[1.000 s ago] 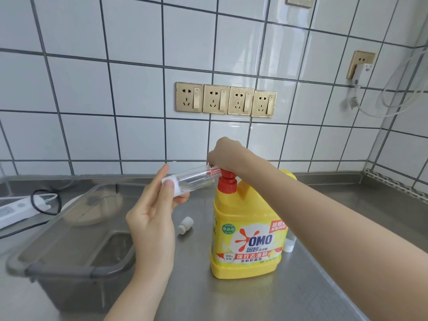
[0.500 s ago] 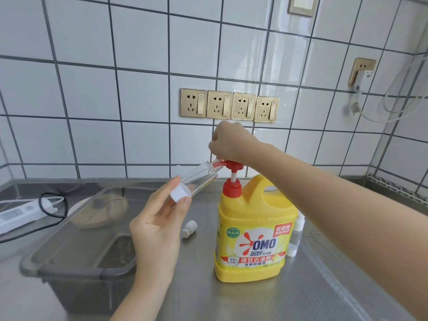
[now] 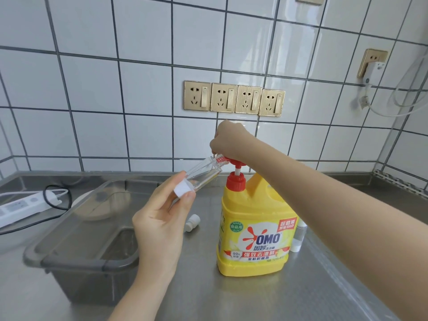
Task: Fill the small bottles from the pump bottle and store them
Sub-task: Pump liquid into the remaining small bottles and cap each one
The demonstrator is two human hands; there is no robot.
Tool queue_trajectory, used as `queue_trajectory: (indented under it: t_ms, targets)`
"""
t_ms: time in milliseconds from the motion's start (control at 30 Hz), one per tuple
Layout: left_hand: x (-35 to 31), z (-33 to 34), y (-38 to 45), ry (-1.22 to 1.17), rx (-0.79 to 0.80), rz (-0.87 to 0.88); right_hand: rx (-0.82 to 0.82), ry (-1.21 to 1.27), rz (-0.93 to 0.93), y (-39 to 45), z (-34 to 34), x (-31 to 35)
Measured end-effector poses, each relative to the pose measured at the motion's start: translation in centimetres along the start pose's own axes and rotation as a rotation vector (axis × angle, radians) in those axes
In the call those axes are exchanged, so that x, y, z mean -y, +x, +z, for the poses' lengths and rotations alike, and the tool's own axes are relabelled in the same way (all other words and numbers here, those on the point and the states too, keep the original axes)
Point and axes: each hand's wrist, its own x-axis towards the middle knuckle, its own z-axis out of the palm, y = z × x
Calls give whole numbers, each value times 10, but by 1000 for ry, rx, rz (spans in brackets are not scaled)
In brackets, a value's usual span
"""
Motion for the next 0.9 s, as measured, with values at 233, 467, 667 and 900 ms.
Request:
queue_trajectory:
  t_ms: [233, 467, 667, 900]
  targets:
    - [8, 0, -5, 22, -16, 11, 79, 7, 62, 3, 13, -4]
    - [8, -1, -2, 42, 31, -12, 47, 87, 47, -5, 12, -4]
    - [6, -4, 0, 51, 120, 9, 5, 58, -33, -6, -4, -1]
    - [4, -4, 2, -19, 141, 41, 40, -22, -75, 0, -7, 6]
